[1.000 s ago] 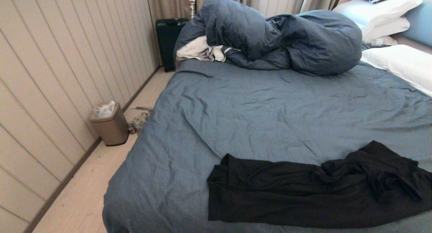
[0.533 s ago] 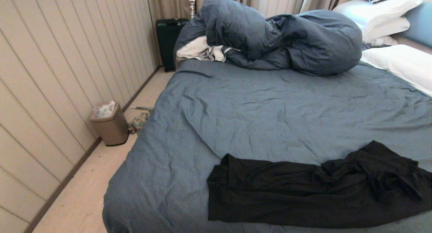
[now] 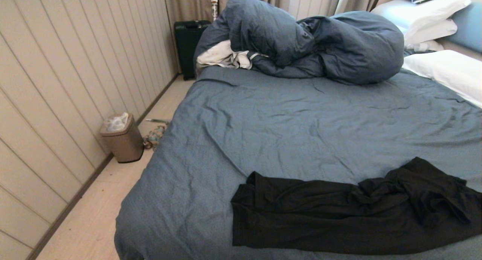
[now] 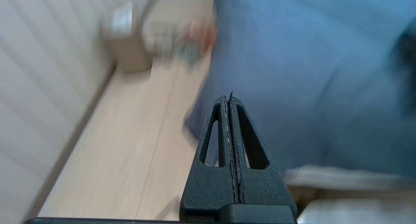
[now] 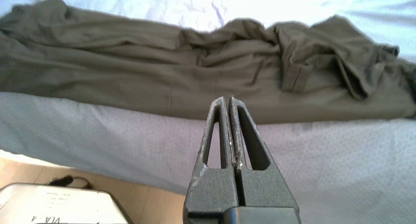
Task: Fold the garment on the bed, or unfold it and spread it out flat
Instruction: Unford the black T-shirt
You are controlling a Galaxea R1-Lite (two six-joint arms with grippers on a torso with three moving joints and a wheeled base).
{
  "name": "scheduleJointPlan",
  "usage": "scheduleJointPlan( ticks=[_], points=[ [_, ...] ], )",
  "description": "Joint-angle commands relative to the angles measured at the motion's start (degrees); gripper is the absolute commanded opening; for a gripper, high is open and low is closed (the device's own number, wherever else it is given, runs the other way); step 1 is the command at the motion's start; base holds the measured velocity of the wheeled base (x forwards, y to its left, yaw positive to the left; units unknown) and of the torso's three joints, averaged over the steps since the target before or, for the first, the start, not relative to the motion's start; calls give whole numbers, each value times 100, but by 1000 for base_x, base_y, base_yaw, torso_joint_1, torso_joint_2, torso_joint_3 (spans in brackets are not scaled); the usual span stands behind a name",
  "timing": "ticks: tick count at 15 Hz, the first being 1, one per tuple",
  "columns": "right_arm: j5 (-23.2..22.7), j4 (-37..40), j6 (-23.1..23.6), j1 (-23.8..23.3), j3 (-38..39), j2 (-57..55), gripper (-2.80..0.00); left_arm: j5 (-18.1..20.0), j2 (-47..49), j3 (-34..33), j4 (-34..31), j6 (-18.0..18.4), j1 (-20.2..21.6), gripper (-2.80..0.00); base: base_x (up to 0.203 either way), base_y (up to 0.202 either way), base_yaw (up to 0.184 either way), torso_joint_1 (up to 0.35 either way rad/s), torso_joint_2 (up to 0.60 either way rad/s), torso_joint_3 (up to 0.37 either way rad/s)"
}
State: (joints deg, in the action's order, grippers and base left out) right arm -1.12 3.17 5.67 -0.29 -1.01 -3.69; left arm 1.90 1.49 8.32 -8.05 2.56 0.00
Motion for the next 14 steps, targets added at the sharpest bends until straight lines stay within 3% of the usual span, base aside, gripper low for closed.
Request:
scheduleJointPlan(
  ticks=[1,5,7,8,11,14],
  points=[
    [-2,17,4,20,-13,263,-280,175,528,480,-22,-117,0,-280,0,0,0,0,0,0],
    [-2,17,4,20,-13,255,-280,1412,3500,1548,-115,-561,-49,-280,0,0,0,0,0,0],
    [-2,9,4,20,-13,246,-280,1791,5299,2077,-227,-698,-463,-280,0,0,0,0,0,0],
    [-2,8,4,20,-13,261,-280,1855,6060,2265,-280,-747,-802,-280,0,0,0,0,0,0],
    [-2,0,4,29,-5,325,-280,1885,8162,2850,-241,-1054,-2531,-280,0,0,0,0,0,0],
    [-2,-1,4,29,-4,325,-280,1640,9717,3529,461,-1592,-3822,-280,0,0,0,0,0,0]
  ],
)
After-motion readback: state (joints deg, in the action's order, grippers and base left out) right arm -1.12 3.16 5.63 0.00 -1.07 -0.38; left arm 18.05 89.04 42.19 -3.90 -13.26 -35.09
